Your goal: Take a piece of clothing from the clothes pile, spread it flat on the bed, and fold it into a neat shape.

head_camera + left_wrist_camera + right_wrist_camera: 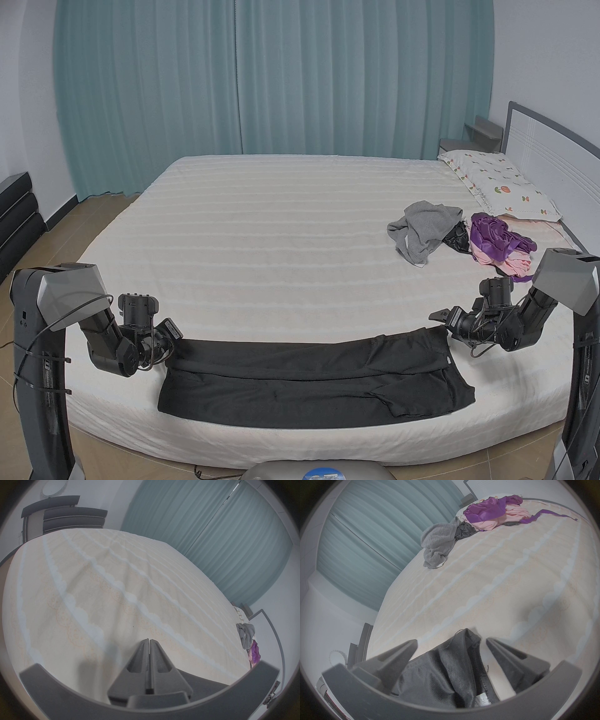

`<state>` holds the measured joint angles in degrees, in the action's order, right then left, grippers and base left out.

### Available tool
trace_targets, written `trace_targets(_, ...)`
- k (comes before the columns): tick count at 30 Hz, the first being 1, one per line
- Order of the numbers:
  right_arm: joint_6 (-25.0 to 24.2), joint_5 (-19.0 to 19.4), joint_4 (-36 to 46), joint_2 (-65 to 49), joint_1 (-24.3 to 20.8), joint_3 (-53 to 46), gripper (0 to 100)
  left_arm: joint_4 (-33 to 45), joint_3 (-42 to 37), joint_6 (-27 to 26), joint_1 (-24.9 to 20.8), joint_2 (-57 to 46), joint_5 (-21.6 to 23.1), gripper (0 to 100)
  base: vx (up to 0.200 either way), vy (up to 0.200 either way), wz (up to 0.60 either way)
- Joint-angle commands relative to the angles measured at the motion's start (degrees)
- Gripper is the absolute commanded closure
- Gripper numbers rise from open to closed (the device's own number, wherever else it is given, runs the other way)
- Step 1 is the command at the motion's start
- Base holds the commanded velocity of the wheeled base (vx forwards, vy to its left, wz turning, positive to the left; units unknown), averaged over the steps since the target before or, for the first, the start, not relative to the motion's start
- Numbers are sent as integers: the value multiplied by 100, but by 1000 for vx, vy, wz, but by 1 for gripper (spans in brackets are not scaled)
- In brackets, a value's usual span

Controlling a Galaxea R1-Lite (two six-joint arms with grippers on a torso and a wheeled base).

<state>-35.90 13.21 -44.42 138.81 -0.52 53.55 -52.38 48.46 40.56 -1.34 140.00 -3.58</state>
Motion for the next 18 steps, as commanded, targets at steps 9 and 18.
trace_targets(9,4,-267,57,58,-53,103,100,-35,-29,5,20,10,-2,100,0,0,0)
trace_targets(18,4,-504,-58,67,61,173,100,-35,-56,14,73,-7,-2,100,0,0,0)
